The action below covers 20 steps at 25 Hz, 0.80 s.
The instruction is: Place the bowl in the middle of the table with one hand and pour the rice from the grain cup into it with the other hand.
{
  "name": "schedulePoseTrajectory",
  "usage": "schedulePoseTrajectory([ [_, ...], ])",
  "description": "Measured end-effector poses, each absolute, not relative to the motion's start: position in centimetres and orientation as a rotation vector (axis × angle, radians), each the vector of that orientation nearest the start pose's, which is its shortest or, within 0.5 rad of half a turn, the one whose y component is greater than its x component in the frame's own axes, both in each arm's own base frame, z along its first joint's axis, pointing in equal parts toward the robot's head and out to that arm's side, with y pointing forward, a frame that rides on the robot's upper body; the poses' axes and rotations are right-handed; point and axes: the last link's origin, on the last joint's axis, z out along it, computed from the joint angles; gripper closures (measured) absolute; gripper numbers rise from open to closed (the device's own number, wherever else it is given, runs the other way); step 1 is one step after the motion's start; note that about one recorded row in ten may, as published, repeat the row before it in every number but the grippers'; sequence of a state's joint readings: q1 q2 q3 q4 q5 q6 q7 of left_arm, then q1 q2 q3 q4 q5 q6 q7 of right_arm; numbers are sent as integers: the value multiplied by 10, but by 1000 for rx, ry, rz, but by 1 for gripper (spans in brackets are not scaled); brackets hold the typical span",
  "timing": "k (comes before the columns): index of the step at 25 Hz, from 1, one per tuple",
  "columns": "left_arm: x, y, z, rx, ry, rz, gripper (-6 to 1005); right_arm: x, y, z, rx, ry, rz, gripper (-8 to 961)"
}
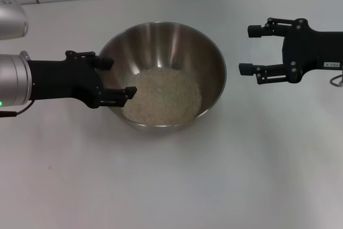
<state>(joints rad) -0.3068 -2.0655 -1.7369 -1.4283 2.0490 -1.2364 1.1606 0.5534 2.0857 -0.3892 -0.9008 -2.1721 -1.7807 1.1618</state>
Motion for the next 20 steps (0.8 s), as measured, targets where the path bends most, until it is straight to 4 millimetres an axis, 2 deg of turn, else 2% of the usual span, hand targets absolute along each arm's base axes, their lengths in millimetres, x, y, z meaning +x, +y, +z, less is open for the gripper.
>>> schedulePoseTrajectory([
  [8, -183, 333, 3, -2716, -428, -186, 172, 255, 335, 62, -2703, 181, 497, 129],
  [20, -184, 333, 3, -2715, -430, -186, 172, 255, 333, 60, -2715, 182, 490, 129],
])
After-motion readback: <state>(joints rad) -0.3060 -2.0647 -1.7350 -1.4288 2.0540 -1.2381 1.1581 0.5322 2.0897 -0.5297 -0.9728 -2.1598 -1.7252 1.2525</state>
